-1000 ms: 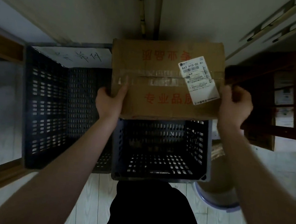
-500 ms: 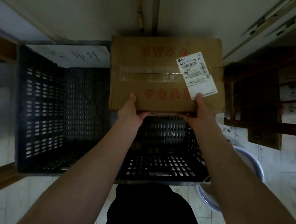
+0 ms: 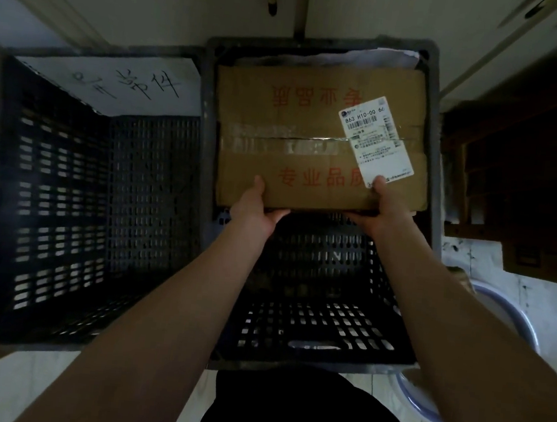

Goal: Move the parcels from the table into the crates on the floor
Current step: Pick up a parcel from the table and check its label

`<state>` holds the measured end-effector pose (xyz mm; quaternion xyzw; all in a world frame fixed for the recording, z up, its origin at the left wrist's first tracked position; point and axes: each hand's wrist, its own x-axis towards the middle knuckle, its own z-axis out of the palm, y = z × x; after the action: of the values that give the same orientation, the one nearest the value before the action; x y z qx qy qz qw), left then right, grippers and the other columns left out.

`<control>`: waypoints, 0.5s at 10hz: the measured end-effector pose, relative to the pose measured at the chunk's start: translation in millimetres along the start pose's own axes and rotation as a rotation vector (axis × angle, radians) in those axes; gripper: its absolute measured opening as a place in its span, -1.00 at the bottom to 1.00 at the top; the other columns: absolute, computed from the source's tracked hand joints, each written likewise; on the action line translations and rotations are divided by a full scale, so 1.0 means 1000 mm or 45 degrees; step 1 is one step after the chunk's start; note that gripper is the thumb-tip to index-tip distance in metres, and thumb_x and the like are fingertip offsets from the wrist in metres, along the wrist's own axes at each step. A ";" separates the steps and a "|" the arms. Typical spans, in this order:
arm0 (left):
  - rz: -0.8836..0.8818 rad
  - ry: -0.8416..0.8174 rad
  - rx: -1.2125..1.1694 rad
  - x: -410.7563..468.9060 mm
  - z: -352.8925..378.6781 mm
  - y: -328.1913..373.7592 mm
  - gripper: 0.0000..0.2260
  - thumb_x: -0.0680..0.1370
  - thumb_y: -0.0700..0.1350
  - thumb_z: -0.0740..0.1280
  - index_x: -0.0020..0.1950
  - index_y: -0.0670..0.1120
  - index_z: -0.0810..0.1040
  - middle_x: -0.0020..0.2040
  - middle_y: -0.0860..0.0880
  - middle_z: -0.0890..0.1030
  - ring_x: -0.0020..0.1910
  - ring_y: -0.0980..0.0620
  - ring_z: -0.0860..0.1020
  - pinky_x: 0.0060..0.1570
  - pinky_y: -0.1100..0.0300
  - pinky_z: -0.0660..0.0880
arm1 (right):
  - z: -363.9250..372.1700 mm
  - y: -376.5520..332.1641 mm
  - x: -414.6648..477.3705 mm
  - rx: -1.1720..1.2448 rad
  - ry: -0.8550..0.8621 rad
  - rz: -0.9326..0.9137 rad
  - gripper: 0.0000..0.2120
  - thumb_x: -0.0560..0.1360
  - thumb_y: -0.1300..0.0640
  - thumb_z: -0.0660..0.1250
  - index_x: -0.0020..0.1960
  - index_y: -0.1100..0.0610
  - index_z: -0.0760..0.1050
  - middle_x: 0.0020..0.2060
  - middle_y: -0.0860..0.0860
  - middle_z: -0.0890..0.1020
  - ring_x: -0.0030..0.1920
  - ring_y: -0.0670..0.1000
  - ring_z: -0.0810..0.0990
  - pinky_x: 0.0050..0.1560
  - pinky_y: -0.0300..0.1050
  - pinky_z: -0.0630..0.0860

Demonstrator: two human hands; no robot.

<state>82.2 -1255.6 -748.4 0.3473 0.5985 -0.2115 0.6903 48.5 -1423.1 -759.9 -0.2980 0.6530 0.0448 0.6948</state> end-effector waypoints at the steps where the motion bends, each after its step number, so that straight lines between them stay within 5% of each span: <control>1: -0.011 -0.002 0.047 0.004 0.001 -0.001 -0.48 0.52 -0.08 0.38 0.43 -0.10 0.28 0.38 -0.17 0.38 0.33 -0.28 0.38 0.13 -0.31 0.45 | 0.000 0.004 0.004 0.005 0.033 0.021 -0.44 0.44 0.07 0.45 0.35 0.09 0.28 0.15 0.11 0.44 0.17 0.21 0.47 0.04 0.30 0.55; 2: -0.073 -0.145 0.392 -0.012 -0.004 0.001 -0.51 0.54 -0.05 0.36 0.41 -0.15 0.32 0.26 -0.23 0.43 0.28 -0.27 0.43 0.10 -0.25 0.49 | -0.007 0.010 -0.002 -0.252 -0.045 -0.024 -0.46 0.41 0.02 0.47 0.29 0.14 0.33 0.08 0.12 0.54 0.02 0.14 0.58 -0.03 0.15 0.61; 3: 0.588 -0.368 1.520 -0.037 -0.015 0.000 -0.63 0.52 -0.04 0.39 0.22 -0.24 0.52 0.08 -0.21 0.58 0.06 -0.15 0.57 0.09 -0.05 0.52 | -0.027 0.014 -0.028 -1.083 -0.016 -0.532 -0.63 0.46 -0.01 0.42 0.10 0.26 0.53 -0.16 0.11 0.64 -0.18 0.07 0.64 -0.14 -0.02 0.62; 4: 1.612 -0.356 2.747 -0.035 -0.015 0.009 -0.30 0.47 0.04 0.42 0.50 -0.12 0.20 0.46 -0.25 0.23 0.42 -0.23 0.26 0.38 -0.06 0.27 | -0.030 0.006 -0.038 -1.933 0.009 -1.339 -0.50 0.47 -0.02 0.39 0.32 0.17 0.41 0.20 0.16 0.54 0.21 0.15 0.49 0.16 0.03 0.45; 5: 1.328 -0.162 3.263 -0.007 -0.003 0.021 0.08 0.37 0.11 0.49 0.53 0.05 -0.31 0.50 -0.24 -0.36 0.47 -0.36 -0.26 0.37 -0.36 -0.06 | -0.008 -0.005 -0.019 -2.578 -0.058 -1.313 0.04 0.34 -0.12 0.49 0.54 0.03 -0.15 0.51 0.22 -0.08 0.51 0.23 -0.11 0.43 0.27 0.04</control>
<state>93.5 -1240.1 -737.5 0.9037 -0.2415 -0.3437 -0.0830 40.8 -1425.1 -740.2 -0.9549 0.1035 0.2660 0.0820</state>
